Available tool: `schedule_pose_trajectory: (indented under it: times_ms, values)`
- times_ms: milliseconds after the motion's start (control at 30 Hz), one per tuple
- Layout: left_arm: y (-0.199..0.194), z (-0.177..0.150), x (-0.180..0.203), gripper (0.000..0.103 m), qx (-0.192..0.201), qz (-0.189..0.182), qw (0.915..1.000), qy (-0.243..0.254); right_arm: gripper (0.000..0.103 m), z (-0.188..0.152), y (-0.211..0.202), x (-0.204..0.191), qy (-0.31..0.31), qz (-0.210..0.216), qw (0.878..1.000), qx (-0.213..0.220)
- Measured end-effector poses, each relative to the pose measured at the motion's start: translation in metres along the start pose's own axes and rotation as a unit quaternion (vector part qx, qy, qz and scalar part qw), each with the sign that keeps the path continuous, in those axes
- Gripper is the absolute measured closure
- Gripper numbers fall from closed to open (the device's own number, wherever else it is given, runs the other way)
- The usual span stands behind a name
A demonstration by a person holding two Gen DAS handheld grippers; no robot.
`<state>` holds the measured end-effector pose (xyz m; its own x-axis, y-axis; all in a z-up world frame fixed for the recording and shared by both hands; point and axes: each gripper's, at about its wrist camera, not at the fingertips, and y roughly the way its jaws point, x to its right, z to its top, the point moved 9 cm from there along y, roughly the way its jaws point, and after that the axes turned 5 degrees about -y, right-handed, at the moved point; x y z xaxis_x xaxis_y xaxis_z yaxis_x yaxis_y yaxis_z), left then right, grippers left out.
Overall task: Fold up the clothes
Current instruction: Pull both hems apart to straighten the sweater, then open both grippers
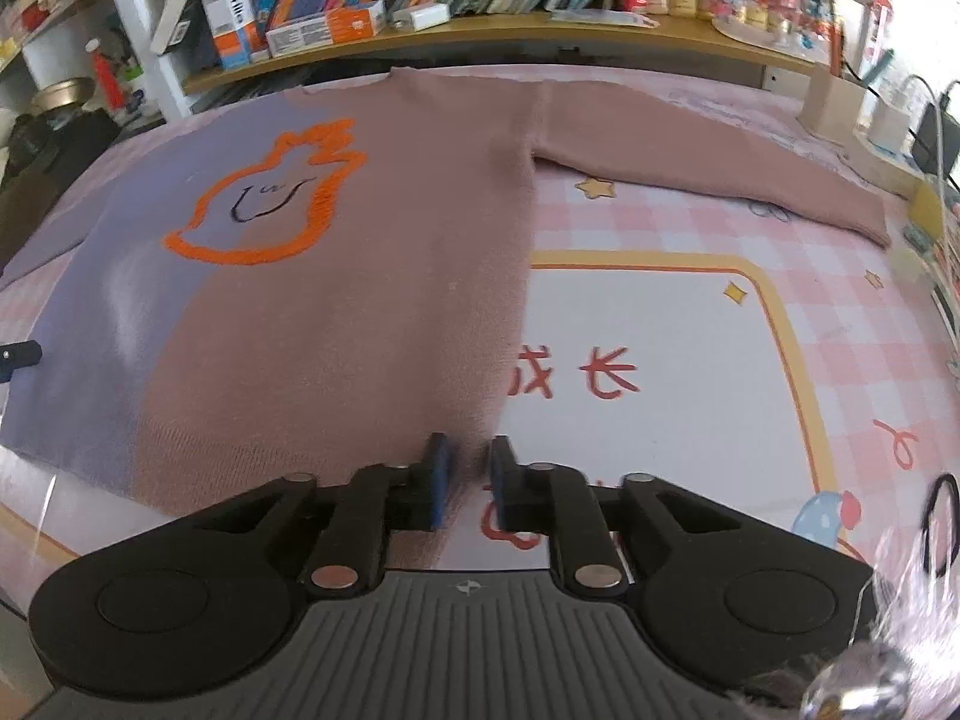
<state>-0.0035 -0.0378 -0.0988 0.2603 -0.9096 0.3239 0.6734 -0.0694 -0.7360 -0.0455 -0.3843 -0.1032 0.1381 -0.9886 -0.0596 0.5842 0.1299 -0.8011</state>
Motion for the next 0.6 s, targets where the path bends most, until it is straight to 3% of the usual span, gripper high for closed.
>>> schedule_pose_trajectory:
  times_ms: [200,467,567,600]
  values:
    - [0.003,0.003,-0.009,0.099,0.005,0.005,0.9998,-0.018,0.096,-0.001,0.000,-0.008,-0.013,-0.007,1.000,0.003]
    - [0.005,0.000,-0.002,0.098,-0.001,0.003,0.9998,0.020,0.096,-0.004,-0.002,-0.002,0.004,-0.018,1.000,0.005]
    - [-0.002,0.001,-0.004,0.093,0.003,0.011,0.9997,0.020,0.092,-0.005,-0.007,-0.004,0.012,-0.029,0.999,0.012]
    - [-0.007,0.001,-0.002,0.092,0.009,0.008,0.9997,0.023,0.085,-0.006,-0.009,-0.004,0.015,-0.033,0.999,0.015]
